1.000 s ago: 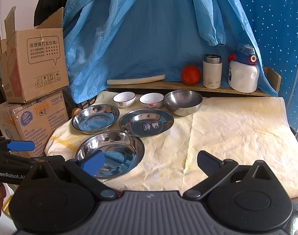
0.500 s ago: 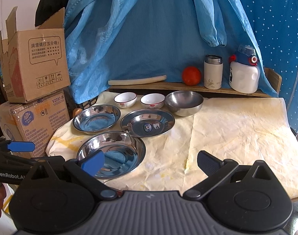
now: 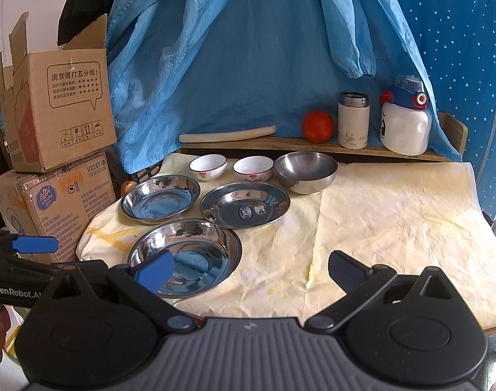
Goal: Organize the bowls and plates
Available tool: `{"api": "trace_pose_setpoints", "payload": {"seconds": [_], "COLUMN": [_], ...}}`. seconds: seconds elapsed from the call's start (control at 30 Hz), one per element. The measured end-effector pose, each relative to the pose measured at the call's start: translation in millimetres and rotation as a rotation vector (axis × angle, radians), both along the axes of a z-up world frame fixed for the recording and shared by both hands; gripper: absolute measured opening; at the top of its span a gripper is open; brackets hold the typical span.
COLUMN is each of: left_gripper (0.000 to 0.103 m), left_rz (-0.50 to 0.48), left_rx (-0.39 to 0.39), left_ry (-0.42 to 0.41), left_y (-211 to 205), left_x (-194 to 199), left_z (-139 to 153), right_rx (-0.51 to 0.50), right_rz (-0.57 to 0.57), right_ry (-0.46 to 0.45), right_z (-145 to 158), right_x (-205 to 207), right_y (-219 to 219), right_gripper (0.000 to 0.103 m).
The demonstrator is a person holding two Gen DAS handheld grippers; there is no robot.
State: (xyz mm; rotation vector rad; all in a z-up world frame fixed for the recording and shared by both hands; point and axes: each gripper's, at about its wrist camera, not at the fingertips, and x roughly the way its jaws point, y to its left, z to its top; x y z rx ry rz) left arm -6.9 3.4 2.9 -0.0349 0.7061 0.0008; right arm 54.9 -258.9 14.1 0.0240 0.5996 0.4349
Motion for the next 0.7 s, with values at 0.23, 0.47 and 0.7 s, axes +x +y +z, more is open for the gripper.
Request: {"api": "trace_pose_setpoints", "payload": {"seconds": [0.23, 0.47, 0.7], "left_gripper": [0.102, 0.102, 0.102], "left_rz": [-0.001, -0.001, 0.001], "left_rx": [-0.001, 0.001, 0.001], "left_ry": [0.0, 0.001, -0.001], "left_y": [0.1, 0.0, -0.2], "left_x": [0.0, -0.1, -0.7], "left_z": [0.1, -0.5, -0.6], "right_rx": [0.0, 0.001, 0.002], "right_rz": [-0.001, -0.001, 0.001], "right_ry": [0.0, -0.001, 0.0], "right_z": [0.0, -0.4, 1.1], "right_x": [0.0, 0.1, -0.3], "right_y": [-0.4, -0.9, -2.4], "right_gripper": [0.103, 0.103, 0.103]}}
